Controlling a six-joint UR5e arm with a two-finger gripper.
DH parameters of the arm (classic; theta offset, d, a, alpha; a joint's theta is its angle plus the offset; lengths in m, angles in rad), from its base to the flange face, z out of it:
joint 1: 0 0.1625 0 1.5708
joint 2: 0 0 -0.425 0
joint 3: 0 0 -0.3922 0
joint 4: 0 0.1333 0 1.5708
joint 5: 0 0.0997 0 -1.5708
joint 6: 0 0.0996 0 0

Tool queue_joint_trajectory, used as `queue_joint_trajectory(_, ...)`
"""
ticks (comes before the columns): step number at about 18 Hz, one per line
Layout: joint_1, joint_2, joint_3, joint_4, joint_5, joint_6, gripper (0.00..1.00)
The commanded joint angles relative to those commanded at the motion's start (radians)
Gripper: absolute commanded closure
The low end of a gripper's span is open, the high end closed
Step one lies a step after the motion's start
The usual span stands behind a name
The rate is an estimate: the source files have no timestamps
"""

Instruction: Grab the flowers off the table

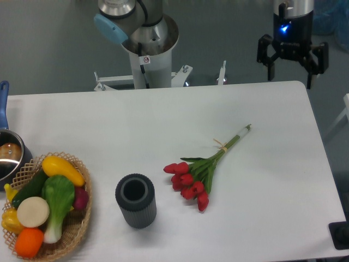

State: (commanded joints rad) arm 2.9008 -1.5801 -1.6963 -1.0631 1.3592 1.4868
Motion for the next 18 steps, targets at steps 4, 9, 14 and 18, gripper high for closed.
queue_joint_trajectory(4,0.002,0.008,-0.080,0.095,-0.084,-0.103,0.00)
queue_joint_trajectory(9,-0.002,0.002,-0.111,0.139,-0.172,-0.275,0.00)
queue_joint_trajectory(14,-0.041,-0.011,-0.148,0.187,-0.175,-0.284,0.00)
queue_joint_trajectory(18,-0.063,-0.050,-0.114,0.187,-0.176,-0.283,0.00)
